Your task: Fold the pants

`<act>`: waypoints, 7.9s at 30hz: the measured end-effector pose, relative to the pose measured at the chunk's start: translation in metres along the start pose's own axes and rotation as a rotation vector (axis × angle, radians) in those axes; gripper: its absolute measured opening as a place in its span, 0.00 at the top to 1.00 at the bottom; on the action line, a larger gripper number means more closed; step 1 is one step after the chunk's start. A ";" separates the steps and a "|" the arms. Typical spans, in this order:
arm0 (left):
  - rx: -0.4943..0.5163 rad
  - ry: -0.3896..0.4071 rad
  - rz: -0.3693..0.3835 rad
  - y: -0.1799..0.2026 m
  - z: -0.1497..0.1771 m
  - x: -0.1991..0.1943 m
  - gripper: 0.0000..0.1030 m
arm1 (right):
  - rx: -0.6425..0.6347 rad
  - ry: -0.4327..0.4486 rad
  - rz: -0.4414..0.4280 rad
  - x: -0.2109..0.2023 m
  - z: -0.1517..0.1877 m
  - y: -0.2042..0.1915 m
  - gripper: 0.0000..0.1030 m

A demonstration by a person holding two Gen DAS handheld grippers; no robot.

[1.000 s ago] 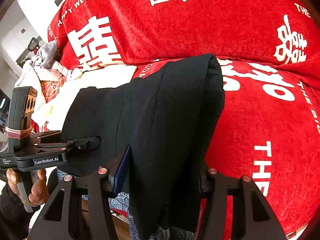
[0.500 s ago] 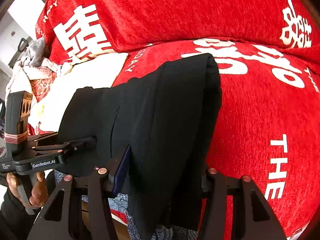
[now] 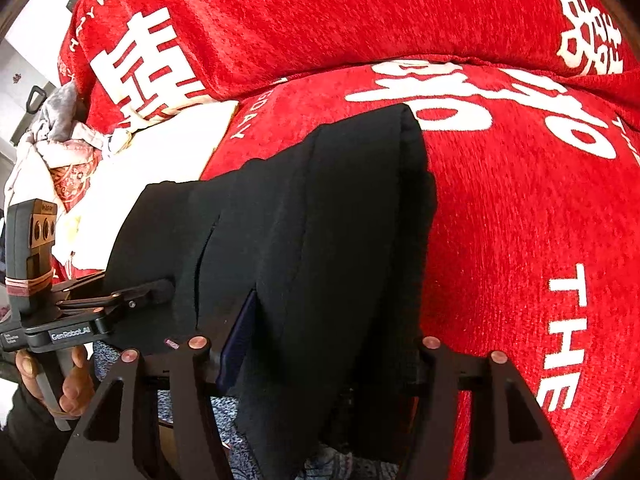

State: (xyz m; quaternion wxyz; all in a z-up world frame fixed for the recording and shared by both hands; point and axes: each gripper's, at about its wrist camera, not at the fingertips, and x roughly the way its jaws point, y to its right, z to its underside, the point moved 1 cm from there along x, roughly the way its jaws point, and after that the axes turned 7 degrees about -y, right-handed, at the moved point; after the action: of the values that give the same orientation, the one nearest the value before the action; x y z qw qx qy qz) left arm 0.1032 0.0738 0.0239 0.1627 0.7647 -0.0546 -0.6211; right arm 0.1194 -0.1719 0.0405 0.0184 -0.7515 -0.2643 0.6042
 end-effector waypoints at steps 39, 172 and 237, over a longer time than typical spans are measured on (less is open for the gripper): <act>-0.008 0.164 -0.016 0.010 0.080 -0.043 0.09 | -0.220 0.187 -0.016 -0.060 0.099 -0.043 0.16; -0.085 0.079 -0.301 0.034 0.085 -0.048 0.00 | -0.084 0.097 0.245 -0.052 0.048 -0.037 0.00; -0.129 0.116 -0.325 0.064 0.110 -0.048 0.00 | -0.098 0.029 0.420 -0.037 0.091 -0.049 0.00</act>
State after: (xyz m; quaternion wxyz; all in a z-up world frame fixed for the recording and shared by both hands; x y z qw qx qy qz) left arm -0.0066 0.0075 0.0698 0.1118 0.7859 0.1192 -0.5963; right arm 0.0123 -0.1716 0.0664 -0.1406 -0.7987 -0.1305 0.5703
